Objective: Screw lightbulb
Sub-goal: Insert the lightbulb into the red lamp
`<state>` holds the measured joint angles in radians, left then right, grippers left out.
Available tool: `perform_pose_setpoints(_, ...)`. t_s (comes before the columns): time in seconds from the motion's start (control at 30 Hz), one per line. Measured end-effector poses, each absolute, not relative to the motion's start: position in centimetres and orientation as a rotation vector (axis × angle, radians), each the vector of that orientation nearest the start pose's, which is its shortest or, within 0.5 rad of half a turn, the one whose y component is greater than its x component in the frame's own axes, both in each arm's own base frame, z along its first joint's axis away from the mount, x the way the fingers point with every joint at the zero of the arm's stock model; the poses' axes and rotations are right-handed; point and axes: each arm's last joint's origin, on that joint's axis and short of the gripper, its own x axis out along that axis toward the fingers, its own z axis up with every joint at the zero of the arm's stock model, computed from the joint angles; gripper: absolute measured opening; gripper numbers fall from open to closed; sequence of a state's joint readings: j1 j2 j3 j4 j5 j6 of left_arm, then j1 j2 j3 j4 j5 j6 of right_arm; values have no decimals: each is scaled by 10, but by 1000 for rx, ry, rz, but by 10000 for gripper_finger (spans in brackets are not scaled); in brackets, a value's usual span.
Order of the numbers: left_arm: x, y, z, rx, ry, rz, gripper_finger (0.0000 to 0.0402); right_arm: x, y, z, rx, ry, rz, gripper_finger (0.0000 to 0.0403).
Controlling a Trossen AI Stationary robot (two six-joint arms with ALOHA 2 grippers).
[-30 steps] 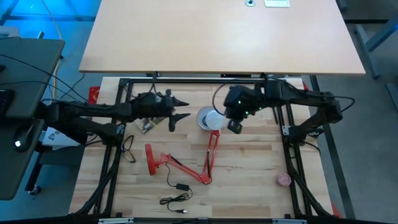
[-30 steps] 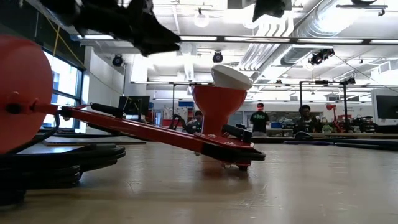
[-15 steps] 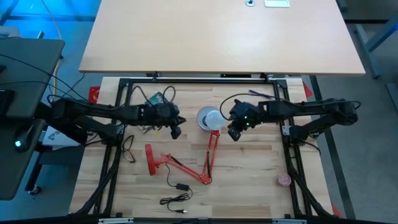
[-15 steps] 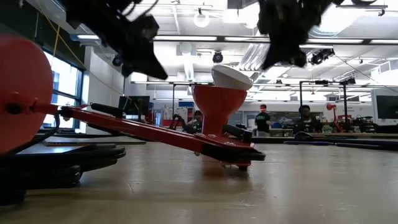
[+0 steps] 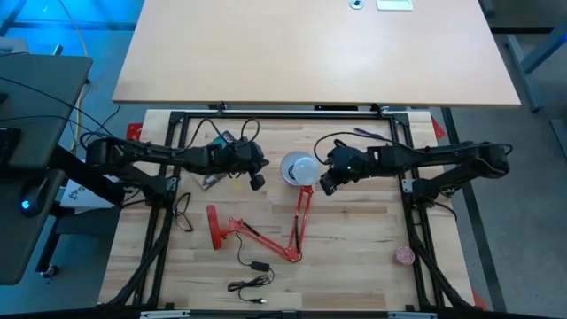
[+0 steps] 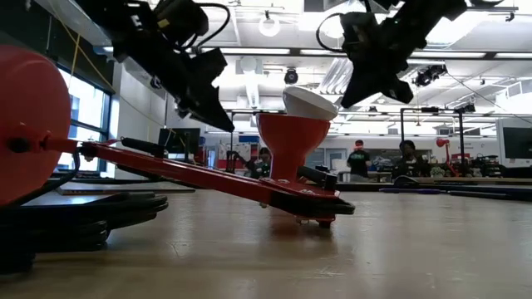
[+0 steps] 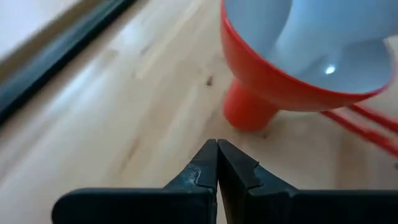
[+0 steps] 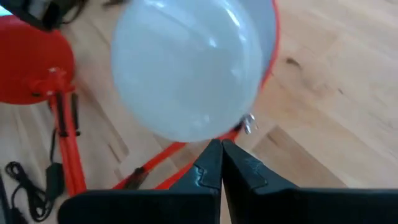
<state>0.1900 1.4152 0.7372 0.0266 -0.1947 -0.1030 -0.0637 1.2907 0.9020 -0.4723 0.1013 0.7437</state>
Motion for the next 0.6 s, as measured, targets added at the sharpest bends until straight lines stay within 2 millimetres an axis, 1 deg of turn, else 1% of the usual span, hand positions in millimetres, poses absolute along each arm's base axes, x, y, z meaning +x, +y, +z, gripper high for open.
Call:
perform_pose_setpoints(0.1,280,67,195,-22,649,394,0,260,-20,242,716,784,-506,0)
perform_pose_setpoints(0.23,282,73,187,13,682,366,0,265,-23,240,759,739,-534,0)
perform_pose_setpoints(0.37,286,74,184,2,663,331,0,271,-23,233,791,758,-536,0)
perform_pose_setpoints(0.43,287,75,185,-3,639,330,0,272,-22,230,809,765,-541,0)
perform_pose_setpoints(0.6,290,72,188,0,610,321,0,277,-23,233,821,707,-516,0)
